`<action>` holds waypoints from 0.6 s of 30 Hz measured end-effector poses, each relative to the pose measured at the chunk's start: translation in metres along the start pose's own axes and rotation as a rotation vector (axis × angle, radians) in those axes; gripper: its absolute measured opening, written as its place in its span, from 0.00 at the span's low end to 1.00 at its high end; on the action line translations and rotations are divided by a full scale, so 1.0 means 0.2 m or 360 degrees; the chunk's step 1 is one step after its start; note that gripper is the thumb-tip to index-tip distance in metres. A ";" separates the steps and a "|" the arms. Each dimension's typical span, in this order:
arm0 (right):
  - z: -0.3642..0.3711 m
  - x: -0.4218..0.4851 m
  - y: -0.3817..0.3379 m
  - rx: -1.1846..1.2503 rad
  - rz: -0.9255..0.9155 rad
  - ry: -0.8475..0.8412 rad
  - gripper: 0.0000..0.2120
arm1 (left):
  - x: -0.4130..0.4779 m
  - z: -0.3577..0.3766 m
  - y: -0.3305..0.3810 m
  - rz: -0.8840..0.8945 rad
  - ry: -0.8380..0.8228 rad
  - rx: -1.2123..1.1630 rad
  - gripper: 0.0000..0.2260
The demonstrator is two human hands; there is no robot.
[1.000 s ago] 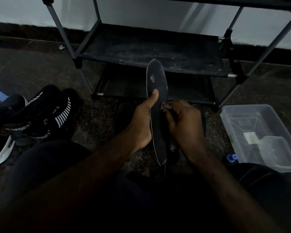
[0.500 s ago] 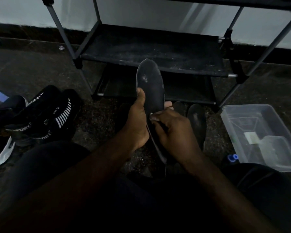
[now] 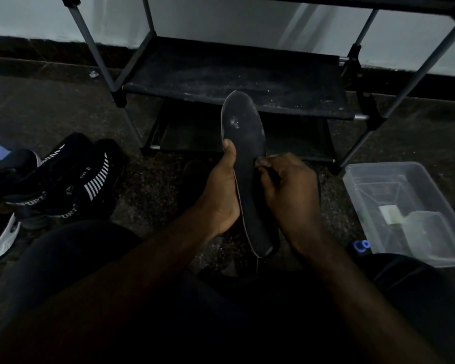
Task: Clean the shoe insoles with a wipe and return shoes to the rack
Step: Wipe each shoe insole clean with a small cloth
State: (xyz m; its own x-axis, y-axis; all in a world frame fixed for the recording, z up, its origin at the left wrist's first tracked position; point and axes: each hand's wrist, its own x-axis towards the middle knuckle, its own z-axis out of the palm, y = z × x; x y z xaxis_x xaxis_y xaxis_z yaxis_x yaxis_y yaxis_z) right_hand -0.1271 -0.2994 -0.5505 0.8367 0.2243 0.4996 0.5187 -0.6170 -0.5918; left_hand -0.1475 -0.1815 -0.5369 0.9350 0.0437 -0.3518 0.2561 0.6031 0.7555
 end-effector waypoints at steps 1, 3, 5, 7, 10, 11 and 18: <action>0.00 0.00 -0.01 0.0020 0.0013 0.0008 0.07 | 0.00 0.00 0.00 0.0005 0.0007 0.0002 0.28; 0.01 -0.04 -0.07 0.0157 -0.0052 -0.0075 0.07 | -0.01 -0.02 0.00 0.0009 0.0008 0.0051 0.30; 0.01 -0.07 -0.12 0.0232 -0.0168 -0.0202 0.07 | -0.02 -0.02 0.02 -0.0005 -0.0010 0.0091 0.32; 0.00 -0.05 -0.08 0.0195 -0.0170 -0.0159 0.07 | -0.02 -0.02 0.02 0.0029 -0.0028 0.0073 0.30; -0.03 0.01 0.00 0.0098 0.0031 0.0043 0.05 | -0.01 -0.01 0.01 0.0048 -0.0084 0.0088 0.28; -0.03 0.00 0.00 0.0096 0.0042 0.0047 0.05 | -0.01 0.00 0.01 0.0047 -0.0098 0.0098 0.28; -0.01 -0.02 -0.05 0.0179 -0.0154 -0.0138 0.06 | -0.04 -0.01 0.06 0.0076 -0.0098 0.0028 0.31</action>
State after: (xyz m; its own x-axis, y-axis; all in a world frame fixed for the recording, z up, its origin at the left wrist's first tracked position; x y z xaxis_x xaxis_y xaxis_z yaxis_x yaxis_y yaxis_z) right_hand -0.1363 -0.2960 -0.5457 0.7913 0.3459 0.5042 0.6101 -0.5020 -0.6130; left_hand -0.1518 -0.1735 -0.5263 0.9594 0.0227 -0.2810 0.2147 0.5873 0.7804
